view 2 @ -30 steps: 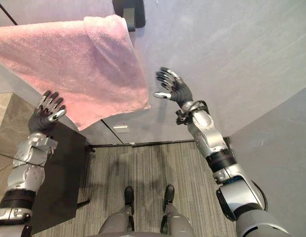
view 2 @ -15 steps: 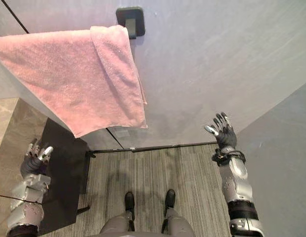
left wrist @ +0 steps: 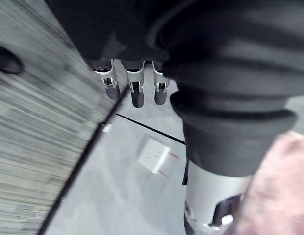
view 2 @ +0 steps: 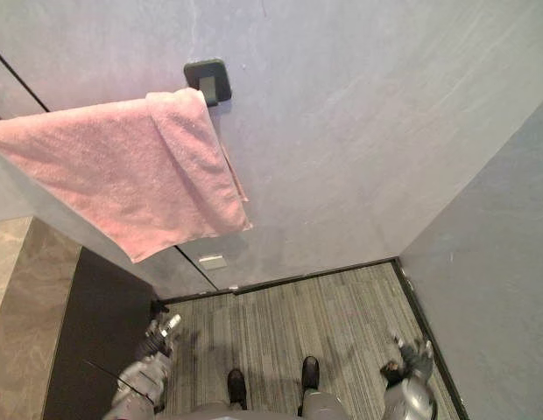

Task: Organize washtable

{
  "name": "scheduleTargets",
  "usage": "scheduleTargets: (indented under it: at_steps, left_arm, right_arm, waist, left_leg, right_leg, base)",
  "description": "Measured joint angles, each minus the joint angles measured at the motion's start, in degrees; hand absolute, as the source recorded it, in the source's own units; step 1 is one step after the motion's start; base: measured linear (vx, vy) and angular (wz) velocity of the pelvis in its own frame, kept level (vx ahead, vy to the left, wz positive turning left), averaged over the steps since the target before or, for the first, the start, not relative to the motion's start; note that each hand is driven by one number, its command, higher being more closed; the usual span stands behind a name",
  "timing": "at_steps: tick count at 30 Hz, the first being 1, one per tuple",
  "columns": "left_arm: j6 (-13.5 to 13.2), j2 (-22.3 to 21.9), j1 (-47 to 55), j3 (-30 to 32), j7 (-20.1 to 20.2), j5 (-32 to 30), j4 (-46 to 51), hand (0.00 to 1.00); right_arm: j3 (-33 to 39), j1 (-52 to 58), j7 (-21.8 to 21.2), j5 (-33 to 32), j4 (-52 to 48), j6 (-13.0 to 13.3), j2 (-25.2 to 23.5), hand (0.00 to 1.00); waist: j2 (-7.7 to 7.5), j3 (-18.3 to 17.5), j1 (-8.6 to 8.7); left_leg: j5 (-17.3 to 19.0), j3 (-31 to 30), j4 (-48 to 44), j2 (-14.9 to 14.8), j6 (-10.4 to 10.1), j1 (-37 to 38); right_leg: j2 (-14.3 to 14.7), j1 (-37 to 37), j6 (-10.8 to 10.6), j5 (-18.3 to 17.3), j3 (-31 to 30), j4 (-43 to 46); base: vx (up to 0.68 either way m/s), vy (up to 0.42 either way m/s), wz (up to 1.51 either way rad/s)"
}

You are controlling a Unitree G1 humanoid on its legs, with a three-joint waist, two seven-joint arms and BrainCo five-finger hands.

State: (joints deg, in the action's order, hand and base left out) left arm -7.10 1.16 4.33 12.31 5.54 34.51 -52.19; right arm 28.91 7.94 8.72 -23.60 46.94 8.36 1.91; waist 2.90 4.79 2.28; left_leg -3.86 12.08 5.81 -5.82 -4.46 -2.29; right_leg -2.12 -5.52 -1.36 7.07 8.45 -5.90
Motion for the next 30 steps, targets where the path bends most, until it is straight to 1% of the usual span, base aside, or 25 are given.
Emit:
scheduleTargets:
  at_steps: [1,2,3,4,6,7,8,9,11,12,13,15,18,20,22,23,24,25,26,27,28,29,30]
  left_arm:
    - [0.17,-0.6,0.11,0.56,-0.18,-0.49,-1.69,0.0]
    - [0.64,-2.05,0.94,2.66,-0.95,-1.69,-5.01,0.0]
    - [0.72,-2.44,1.31,3.53,-1.03,-2.28,-6.1,0.0]
    - [0.8,-2.86,1.35,6.31,-1.57,-3.81,-7.34,0.0]
    - [1.6,-3.26,1.49,11.07,-3.34,-8.34,-9.14,0.0]
    - [1.73,-3.44,1.69,11.75,-3.6,-9.14,-9.53,0.0]
    - [1.92,-3.7,2.05,13.35,-4.38,-10.8,-9.77,0.0]
    - [2.17,-4.25,2.38,14.94,-4.68,-12.85,-9.79,0.0]
    - [2.37,-4.32,2.78,15.38,-4.9,-14.39,-10.01,0.0]
    - [2.43,-4.18,3.23,15.32,-5.6,-16.97,-10.11,0.0]
    - [2.44,-4.08,3.26,15.25,-5.7,-17.84,-10.11,0.0]
    - [2.49,-3.62,3.2,14.12,-5.78,-19.68,-10.11,0.0]
    - [2.74,-2.14,3.0,9.77,-6.09,-21.87,-10.13,0.0]
    - [2.84,-0.5,1.99,4.11,-6.89,-24.29,-10.23,0.0]
    - [2.8,0.59,0.95,0.05,-6.95,-26.48,-10.21,0.0]
    - [2.78,0.88,0.03,-2.25,-7.0,-26.95,-10.17,0.0]
    - [2.8,1.13,-0.82,-3.76,-7.06,-27.86,-10.19,0.0]
    - [2.77,1.35,-1.16,-4.42,-7.06,-28.18,-10.11,0.0]
    - [2.77,1.44,-1.65,-5.45,-7.06,-28.65,-10.11,0.0]
    - [2.77,1.52,-1.7,-5.57,-7.06,-28.91,-9.91,0.0]
    - [2.82,1.94,-1.63,-5.64,-7.1,-29.18,-9.43,0.0]
    - [2.86,2.48,-1.38,-5.87,-7.12,-29.34,-9.21,0.0]
    - [2.88,2.71,-1.09,-5.92,-7.22,-29.69,-9.14,0.0]
  right_arm:
    - [0.39,0.52,0.01,0.35,1.76,-0.03,-0.4,0.0]
    - [1.04,1.76,-0.09,2.02,5.17,-0.39,-1.32,0.0]
    - [1.16,2.56,-0.09,2.55,6.09,-0.6,-1.6,0.0]
    - [1.91,3.55,-0.17,3.55,7.72,-1.16,-2.38,0.0]
    - [2.0,5.3,-0.18,5.17,8.69,-2.45,-3.44,0.0]
    - [1.98,5.55,-0.2,5.52,8.83,-2.53,-3.66,0.0]
    - [1.85,5.66,-0.26,6.26,9.36,-2.68,-4.19,0.0]
    - [1.49,5.88,-0.72,6.9,9.85,-2.78,-4.1,0.0]
    - [-0.39,5.79,-1.44,7.95,10.0,-3.07,-3.73,0.0]
    - [-1.73,5.69,-1.78,9.31,10.17,-3.33,-3.38,0.0]
    - [-2.48,5.72,-2.04,9.95,10.21,-3.37,-3.08,0.0]
    - [-3.4,5.42,-2.68,11.34,10.41,-3.54,-2.78,0.0]
    - [-6.01,4.61,-2.78,13.95,10.76,-3.86,-1.96,0.0]
    - [-8.73,3.82,-2.79,15.32,11.21,-4.08,-1.15,0.0]
    - [-10.18,3.18,-2.73,16.6,11.46,-4.51,-0.68,0.0]
    - [-11.46,2.49,-2.74,17.4,11.82,-4.53,-0.02,0.0]
    - [-12.1,2.2,-2.8,17.61,11.85,-4.54,0.36,0.0]
    - [-12.07,2.18,-2.77,17.61,11.87,-4.5,0.38,0.0]
    - [-12.07,2.19,-2.77,17.6,12.01,-4.5,0.24,0.0]
    - [-12.15,2.15,-2.78,17.64,12.28,-4.49,0.16,0.0]
    - [-12.63,2.19,-2.79,17.71,12.43,-4.51,-0.07,0.0]
    - [-13.81,2.19,-2.84,18.46,12.43,-4.51,-0.03,0.0]
    - [-15.22,1.99,-2.92,20.39,12.36,-4.49,0.1,0.0]
  waist:
    - [-0.08,-0.06,-0.02]
    - [-0.2,-0.51,0.02]
    - [-0.24,-0.73,0.06]
    - [-0.23,-0.84,-0.01]
    - [-0.41,-1.1,-0.06]
    - [-0.63,-1.35,-0.02]
    - [-0.38,-2.06,-0.06]
    - [-0.72,-2.13,-0.17]
    - [-1.1,-2.37,-0.57]
    - [-1.57,-2.79,-1.0]
    - [-1.43,-3.12,-1.27]
    - [-1.92,-3.18,-1.59]
    - [-2.53,-3.2,-1.6]
    - [-3.12,-2.88,-1.51]
    - [-3.42,-2.76,-1.45]
    - [-3.34,-2.54,-1.3]
    - [-3.32,-2.33,-1.43]
    - [-3.41,-2.35,-1.29]
    - [-3.88,-2.2,-1.07]
    - [-4.16,-1.91,-0.9]
    - [-4.76,-1.88,-0.79]
    - [-5.33,-1.96,-0.82]
    - [-5.83,-2.24,-1.06]
  left_leg:
    - [0.16,0.28,0.0,-0.04,0.03,0.38]
    - [0.72,1.15,0.01,-0.13,-0.13,1.21]
    - [0.85,1.41,0.01,-0.14,-0.09,1.38]
    - [1.38,1.65,0.01,-0.2,-0.29,1.78]
    - [2.08,2.36,0.02,-0.2,-0.09,3.09]
    - [2.18,2.39,0.02,-0.18,-0.06,3.1]
    - [2.37,2.43,0.02,-0.11,-0.06,3.3]
    - [2.64,2.44,0.02,-0.03,0.05,3.84]
    - [3.1,2.46,0.02,-0.03,-0.03,4.6]
    - [3.32,2.45,0.02,-0.07,-0.06,4.84]
    - [3.35,2.45,0.02,-0.07,-0.17,4.88]
    - [3.32,2.36,0.02,-0.06,-0.04,4.84]
    - [3.34,2.14,0.02,-0.01,-0.04,4.95]
    - [3.29,1.23,0.0,0.1,-0.03,4.6]
    - [3.13,-0.11,-0.03,0.33,-0.02,3.44]
    - [2.89,-1.3,-0.09,0.24,0.14,2.84]
    - [2.71,-3.05,-0.16,0.1,0.28,2.56]
    - [2.67,-4.27,-0.06,0.06,0.26,2.28]
    - [2.44,-5.48,-0.06,0.12,0.2,2.02]
    - [2.15,-7.6,-0.06,0.41,0.09,1.79]
    - [1.86,-9.62,-0.07,0.78,-0.13,1.63]
    - [1.55,-11.38,-0.19,0.86,-0.43,1.48]
    - [1.0,-13.34,-0.4,0.82,-0.98,0.58]
  right_leg:
    - [0.04,0.24,-0.08,-0.16,-0.25,0.0]
    - [0.11,0.69,-0.24,-0.46,-0.78,0.01]
    - [0.11,0.79,-0.2,-0.55,-0.9,0.01]
    - [0.13,1.47,-0.28,-0.81,-0.93,0.03]
    - [0.08,2.62,-0.53,-1.39,-1.13,0.02]
    - [0.05,2.63,-0.66,-1.52,-1.12,0.02]
    - [-0.05,2.86,-0.8,-1.7,-1.1,0.09]
    - [-0.15,3.42,-0.93,-1.85,-1.05,0.21]
    - [-0.16,4.16,-1.09,-2.12,-0.96,0.21]
    - [-0.14,4.47,-1.22,-2.43,-0.82,0.21]
    - [-0.14,4.51,-1.21,-2.55,-0.82,0.21]
    - [-0.16,4.49,-1.33,-2.72,-0.7,0.22]
    - [-0.22,4.52,-1.18,-2.69,-0.43,0.23]
    - [-0.41,4.47,-1.17,-2.68,0.6,0.26]
    - [-0.63,4.14,-1.54,-2.99,1.46,0.65]
    - [-0.5,2.76,-1.76,-4.64,1.08,3.81]
    - [-0.53,0.73,-1.55,-6.82,0.23,8.82]
    - [-0.76,-0.29,-1.71,-8.23,-0.46,11.78]
    - [-1.26,-1.39,-1.94,-10.32,-1.21,15.85]
    - [-1.87,-2.21,-2.13,-12.48,-1.65,19.53]
    - [-2.33,-2.81,-2.2,-14.38,-2.64,22.49]
    - [-2.51,-2.85,-2.35,-15.61,-3.94,24.22]
    - [-2.47,-2.83,-1.91,-16.86,-5.4,24.64]
  base:
    - [0.07,-0.001,-0.25]
    - [0.05,0.002,-0.23]
    - [0.08,0.006,-0.21]
    - [0.06,0.011,-0.08]
    - [0.06,0.012,-0.08]
    - [0.07,0.013,-0.05]
    - [0.1,0.019,0.01]
    - [0.08,0.016,0.01]
    - [0.07,0.009,0.02]
    - [0.08,0.003,0.02]
    - [0.08,-0.002,0.01]
    - [0.06,-0.005,0.02]
    - [0.07,-0.007,0.05]
    - [0.05,-0.01,0.2]
    - [0.0,-0.009,0.34]
    - [0.0,-0.012,0.44]
    - [0.02,-0.002,0.54]
    - [0.03,0.02,0.71]
    - [0.03,0.024,0.91]
    - [0.04,0.008,1.1]
    - [0.04,-0.041,1.08]
    - [0.03,-0.072,1.07]
    - [0.03,-0.087,0.83]
